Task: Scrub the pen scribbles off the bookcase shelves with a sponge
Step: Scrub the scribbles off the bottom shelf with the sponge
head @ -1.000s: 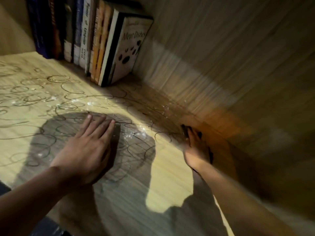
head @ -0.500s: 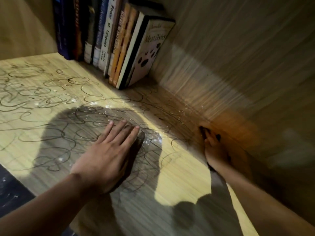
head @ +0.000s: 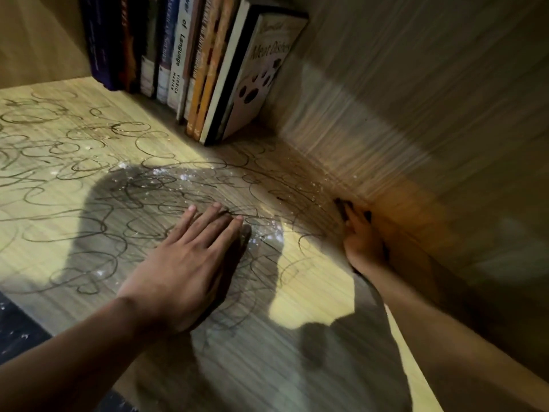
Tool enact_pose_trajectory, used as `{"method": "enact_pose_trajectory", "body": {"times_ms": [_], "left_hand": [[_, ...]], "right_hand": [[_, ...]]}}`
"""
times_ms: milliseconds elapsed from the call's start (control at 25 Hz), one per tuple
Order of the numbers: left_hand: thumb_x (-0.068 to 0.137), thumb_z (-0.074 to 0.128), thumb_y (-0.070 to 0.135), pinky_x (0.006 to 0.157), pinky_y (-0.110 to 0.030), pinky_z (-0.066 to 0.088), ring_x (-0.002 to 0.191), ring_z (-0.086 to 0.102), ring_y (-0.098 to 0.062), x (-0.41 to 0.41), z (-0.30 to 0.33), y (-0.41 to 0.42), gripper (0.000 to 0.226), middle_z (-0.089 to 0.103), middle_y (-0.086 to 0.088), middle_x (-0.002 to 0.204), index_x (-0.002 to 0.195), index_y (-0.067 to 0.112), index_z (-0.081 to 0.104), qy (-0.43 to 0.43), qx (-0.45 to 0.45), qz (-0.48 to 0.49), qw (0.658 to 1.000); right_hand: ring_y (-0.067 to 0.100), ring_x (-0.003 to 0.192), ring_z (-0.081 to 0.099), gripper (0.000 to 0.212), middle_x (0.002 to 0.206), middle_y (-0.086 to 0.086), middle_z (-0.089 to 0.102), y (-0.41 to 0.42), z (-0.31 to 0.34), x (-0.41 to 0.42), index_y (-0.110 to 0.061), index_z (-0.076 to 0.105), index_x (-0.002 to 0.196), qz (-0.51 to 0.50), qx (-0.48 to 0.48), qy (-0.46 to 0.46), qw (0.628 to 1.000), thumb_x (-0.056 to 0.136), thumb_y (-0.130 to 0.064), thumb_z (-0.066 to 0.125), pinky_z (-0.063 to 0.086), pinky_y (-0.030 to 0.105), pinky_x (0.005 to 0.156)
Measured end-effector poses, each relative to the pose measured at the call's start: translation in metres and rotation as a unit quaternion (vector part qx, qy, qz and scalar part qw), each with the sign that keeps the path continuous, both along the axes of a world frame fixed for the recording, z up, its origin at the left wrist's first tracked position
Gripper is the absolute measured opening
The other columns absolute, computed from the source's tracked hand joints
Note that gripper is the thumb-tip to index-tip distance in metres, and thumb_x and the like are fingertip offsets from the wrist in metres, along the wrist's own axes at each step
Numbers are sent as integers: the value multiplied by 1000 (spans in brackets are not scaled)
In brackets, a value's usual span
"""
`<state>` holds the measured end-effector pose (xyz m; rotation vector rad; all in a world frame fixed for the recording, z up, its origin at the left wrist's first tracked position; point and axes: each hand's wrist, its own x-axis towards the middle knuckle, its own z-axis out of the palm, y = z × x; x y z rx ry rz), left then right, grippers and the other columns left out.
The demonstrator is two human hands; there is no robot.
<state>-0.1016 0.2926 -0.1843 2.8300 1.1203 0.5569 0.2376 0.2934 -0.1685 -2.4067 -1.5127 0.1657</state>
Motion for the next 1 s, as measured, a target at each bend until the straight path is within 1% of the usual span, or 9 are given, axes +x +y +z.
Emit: {"method": "enact_pose_trajectory", "body": {"times_ms": [40, 120, 200, 280, 400, 640, 800, 880, 1000], "left_hand": [[92, 30, 40, 115, -43, 10, 145, 22, -28, 0, 0, 1, 66, 40, -13, 150, 150, 7, 30, -1, -4, -1, 1000], [92, 29, 40, 115, -44, 11, 146, 22, -28, 0, -2, 0, 67, 40, -13, 150, 150, 7, 30, -4, -9, 1, 1000], [93, 29, 41, 115, -45, 11, 146, 21, -28, -2, -3, 0, 67, 40, -13, 150, 150, 7, 28, -5, -5, -2, 1000], [93, 30, 40, 114, -45, 13, 145, 23, -29, -1, -2, 0, 66, 41, -14, 150, 150, 7, 30, -6, 0, -6, 1000], [93, 31, 39, 114, -46, 14, 144, 26, -29, 0, -3, 2, 65, 43, -13, 148, 149, 7, 31, -3, 10, -2, 1000], [93, 31, 39, 113, -46, 14, 144, 26, -29, -1, -3, 1, 65, 43, -12, 148, 149, 6, 31, 0, 17, -1, 1000], [95, 30, 40, 114, -45, 13, 144, 25, -27, 0, -4, 0, 64, 43, -11, 149, 149, 8, 31, -9, 10, -1, 1000], [95, 30, 40, 114, -45, 13, 145, 24, -26, -1, -5, 1, 64, 41, -11, 149, 150, 8, 30, -8, 18, -1, 1000], [94, 30, 40, 114, -45, 13, 145, 24, -27, -1, -5, 1, 64, 40, -11, 150, 150, 8, 29, -7, 17, -4, 1000]], "right_hand": [[14, 130, 37, 54, 157, -16, 13, -7, -6, -7, -44, 22, 145, 45, 10, 17, 999, 102, -14, 30, 37, 36, 103], [11, 143, 12, 55, 152, -23, 9, -34, -12, -10, -40, 23, 147, 144, -26, 9, 989, 102, -9, 31, 15, 36, 117], [13, 146, 1, 65, 154, -21, 8, -46, -7, 11, -44, 22, 146, 117, -42, -25, 992, 99, -1, 34, 5, 43, 120], [24, 146, 11, 64, 159, -7, 12, -33, 1, 28, -45, 25, 146, -1, -34, -54, 998, 98, -3, 32, 13, 46, 119], [34, 122, 42, 44, 145, 12, 26, 9, 5, 14, -34, 38, 144, -133, 0, -22, 991, 102, -21, 32, 30, 38, 108], [25, 130, 42, 38, 142, 7, 47, 9, 1, 14, -19, 54, 135, 42, 89, -32, 995, 99, -10, 45, 27, 24, 107], [34, 117, 52, 47, 135, 12, 52, 35, 4, 34, -21, 51, 137, -124, 34, -79, 989, 96, -3, 38, 43, 38, 96], [36, 113, 54, 54, 131, 12, 52, 53, 4, 20, -25, 50, 136, -138, 0, -110, 984, 91, 1, 37, 47, 44, 94], [35, 122, 49, 57, 142, 6, 46, 57, 2, 22, -25, 45, 141, 38, -12, -119, 992, 90, 0, 40, 40, 46, 103]]}}
